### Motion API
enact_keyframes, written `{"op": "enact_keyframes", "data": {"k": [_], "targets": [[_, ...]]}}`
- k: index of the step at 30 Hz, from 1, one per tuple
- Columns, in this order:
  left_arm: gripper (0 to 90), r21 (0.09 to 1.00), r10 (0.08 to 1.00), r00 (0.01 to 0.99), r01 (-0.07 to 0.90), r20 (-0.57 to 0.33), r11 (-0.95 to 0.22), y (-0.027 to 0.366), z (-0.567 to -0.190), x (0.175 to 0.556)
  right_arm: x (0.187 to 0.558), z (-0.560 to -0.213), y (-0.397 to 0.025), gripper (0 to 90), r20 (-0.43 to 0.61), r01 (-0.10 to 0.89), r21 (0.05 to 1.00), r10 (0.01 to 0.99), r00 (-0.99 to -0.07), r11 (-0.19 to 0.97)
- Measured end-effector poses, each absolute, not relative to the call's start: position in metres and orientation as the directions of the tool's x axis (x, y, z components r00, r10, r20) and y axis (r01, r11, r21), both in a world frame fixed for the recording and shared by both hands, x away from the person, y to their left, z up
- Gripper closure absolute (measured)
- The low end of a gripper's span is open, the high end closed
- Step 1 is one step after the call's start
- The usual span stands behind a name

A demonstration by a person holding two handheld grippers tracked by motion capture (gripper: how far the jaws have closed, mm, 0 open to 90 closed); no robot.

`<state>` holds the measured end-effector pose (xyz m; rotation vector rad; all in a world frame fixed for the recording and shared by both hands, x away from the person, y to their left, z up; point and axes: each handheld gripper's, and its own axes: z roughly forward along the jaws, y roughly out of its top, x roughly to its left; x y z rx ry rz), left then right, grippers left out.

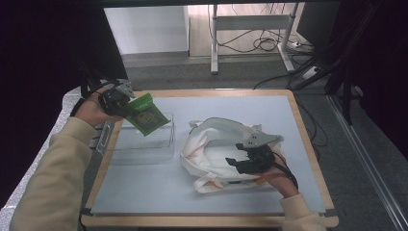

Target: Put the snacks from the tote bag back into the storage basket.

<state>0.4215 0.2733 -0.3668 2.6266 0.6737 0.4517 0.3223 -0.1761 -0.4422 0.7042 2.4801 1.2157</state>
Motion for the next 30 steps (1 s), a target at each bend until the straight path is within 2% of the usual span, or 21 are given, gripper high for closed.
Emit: {"op": "enact_keyframes", "data": {"k": [11, 20, 30], "targets": [[77.6, 0.333, 0.455, 0.865, 0.375, 0.211, -0.866, 0.254, -0.399, 0.438, 0.322, -0.443, -0.176, 35.7, -0.050, 0.295, 0.797, 0.545, -0.837, 0.527], [76.8, 0.306, 0.443, 0.871, 0.371, 0.211, -0.877, 0.239, -0.411, 0.460, 0.321, -0.443, -0.176, 35.6, -0.046, 0.298, 0.798, 0.546, -0.837, 0.524], [71.8, 0.303, 0.436, 0.843, 0.345, 0.315, -0.888, 0.228, -0.425, 0.474, 0.323, -0.445, -0.178, 35.5, -0.042, 0.305, 0.795, 0.549, -0.835, 0.524]]}}
